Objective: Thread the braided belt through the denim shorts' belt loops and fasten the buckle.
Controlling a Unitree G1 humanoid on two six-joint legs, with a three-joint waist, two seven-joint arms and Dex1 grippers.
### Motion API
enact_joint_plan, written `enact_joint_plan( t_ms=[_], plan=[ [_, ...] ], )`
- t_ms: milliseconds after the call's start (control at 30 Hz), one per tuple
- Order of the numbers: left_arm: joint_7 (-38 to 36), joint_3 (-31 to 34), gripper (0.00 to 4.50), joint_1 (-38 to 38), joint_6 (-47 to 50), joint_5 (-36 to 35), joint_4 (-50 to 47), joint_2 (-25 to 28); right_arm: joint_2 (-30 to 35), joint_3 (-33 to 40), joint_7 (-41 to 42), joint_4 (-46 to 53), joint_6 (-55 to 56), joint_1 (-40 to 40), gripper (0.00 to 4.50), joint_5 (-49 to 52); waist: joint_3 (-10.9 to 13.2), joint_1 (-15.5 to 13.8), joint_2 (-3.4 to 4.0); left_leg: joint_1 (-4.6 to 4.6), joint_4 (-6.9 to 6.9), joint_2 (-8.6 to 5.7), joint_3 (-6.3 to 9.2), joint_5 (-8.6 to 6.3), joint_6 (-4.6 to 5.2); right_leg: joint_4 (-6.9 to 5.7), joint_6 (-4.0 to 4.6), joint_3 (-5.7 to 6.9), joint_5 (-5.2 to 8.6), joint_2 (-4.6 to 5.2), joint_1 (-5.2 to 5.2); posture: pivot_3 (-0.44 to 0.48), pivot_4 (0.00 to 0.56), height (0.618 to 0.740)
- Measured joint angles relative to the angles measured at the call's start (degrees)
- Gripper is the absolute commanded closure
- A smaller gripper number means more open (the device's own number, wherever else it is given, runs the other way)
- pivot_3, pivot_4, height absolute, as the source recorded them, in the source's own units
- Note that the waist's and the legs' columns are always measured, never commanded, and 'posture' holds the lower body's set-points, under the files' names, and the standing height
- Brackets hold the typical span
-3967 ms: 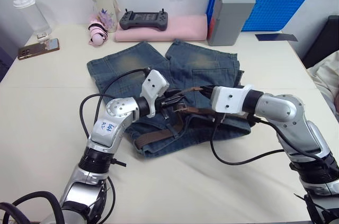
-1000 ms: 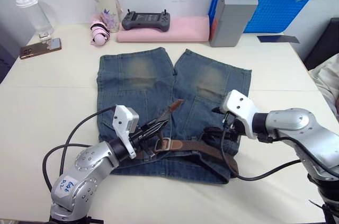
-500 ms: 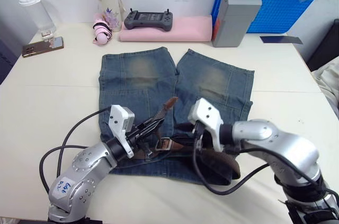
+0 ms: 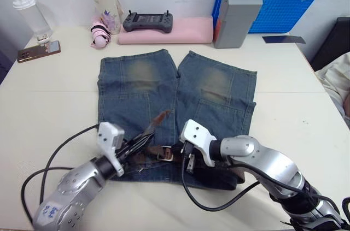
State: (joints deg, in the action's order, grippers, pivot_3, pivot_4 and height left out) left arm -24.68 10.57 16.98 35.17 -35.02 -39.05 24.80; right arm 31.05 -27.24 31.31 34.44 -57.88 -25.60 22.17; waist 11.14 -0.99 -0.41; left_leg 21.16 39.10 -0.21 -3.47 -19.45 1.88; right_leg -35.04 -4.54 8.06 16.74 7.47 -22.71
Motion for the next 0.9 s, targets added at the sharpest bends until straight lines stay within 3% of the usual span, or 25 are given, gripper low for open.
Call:
enact_joint_plan(
  t_ms=[533, 900],
  plan=[
    [-1.2, 0.0, 4.5, 1.2, -4.1, 2.0, 2.2, 0.0, 0.6, 5.1, 3.9, 3.1, -2.2, -0.5, 4.42, 3.8, 0.1, -0.2, 0.16, 0.1, -0.03, 0.02, -0.02, -0.13, 0.08, 0.06, 0.02, -0.03, 0.01, 0.03, -0.11, 0.0, 0.15, 0.712],
    [-1.6, -0.6, 4.5, -0.1, -4.7, 3.3, 3.6, 0.1, -0.8, -0.5, 3.6, 1.0, -2.0, -2.3, 4.42, 1.0, 0.2, -0.2, 0.25, 0.09, -0.03, 0.02, -0.04, -0.13, 0.08, 0.04, 0.02, -0.05, 0.01, 0.03, -0.15, 0.0, 0.15, 0.712]
  ],
)
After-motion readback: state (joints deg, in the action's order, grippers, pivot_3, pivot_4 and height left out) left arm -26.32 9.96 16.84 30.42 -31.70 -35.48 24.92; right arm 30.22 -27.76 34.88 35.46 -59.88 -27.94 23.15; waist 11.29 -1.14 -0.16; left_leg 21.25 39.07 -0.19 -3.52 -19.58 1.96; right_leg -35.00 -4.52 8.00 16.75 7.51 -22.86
